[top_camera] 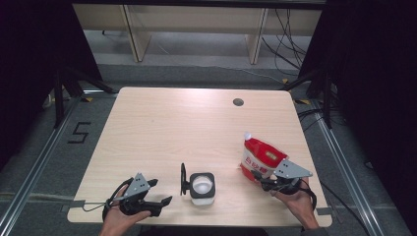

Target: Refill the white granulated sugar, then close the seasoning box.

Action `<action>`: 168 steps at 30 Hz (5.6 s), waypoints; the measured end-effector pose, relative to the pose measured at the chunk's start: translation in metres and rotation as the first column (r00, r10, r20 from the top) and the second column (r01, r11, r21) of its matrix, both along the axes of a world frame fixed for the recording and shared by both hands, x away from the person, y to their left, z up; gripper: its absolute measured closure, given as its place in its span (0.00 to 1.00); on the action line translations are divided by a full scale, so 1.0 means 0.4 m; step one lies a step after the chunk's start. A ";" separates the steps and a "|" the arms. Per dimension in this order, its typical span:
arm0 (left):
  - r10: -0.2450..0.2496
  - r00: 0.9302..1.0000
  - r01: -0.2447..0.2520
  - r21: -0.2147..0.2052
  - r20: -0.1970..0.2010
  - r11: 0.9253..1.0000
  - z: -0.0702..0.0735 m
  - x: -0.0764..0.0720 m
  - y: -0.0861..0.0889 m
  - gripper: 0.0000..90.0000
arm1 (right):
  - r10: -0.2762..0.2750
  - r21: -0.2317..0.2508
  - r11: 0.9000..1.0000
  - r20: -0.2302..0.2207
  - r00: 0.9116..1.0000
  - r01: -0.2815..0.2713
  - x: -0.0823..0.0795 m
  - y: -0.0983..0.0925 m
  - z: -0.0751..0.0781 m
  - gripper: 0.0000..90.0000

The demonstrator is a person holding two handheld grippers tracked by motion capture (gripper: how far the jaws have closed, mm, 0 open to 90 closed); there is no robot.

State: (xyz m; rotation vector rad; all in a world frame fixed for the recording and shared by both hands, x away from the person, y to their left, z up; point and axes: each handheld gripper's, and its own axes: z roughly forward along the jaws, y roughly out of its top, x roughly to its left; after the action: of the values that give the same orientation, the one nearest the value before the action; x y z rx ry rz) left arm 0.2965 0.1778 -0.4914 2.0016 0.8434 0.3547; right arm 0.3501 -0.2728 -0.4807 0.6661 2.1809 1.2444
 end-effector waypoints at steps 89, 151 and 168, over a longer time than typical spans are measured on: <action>-0.146 0.979 0.149 -0.011 0.146 0.989 0.198 0.010 -0.089 0.99 | -0.156 -0.038 0.988 -0.151 0.976 0.152 -0.172 -0.037 -0.009 0.29; -0.213 0.977 0.214 -0.069 0.023 0.974 0.150 0.038 -0.167 0.59 | -0.169 -0.054 0.985 -0.152 0.974 0.163 -0.175 -0.034 -0.007 0.30; -0.116 0.993 0.115 -0.066 -0.015 0.991 0.087 0.004 -0.070 0.34 | -0.126 -0.044 0.992 -0.155 0.980 0.120 -0.170 -0.037 -0.004 0.29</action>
State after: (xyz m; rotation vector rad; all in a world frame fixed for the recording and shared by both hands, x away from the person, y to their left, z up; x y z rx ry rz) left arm 0.2982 0.1497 -0.4568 1.9859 0.7378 0.2396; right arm 0.2820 -0.2875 -0.4823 0.8980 2.2443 1.1210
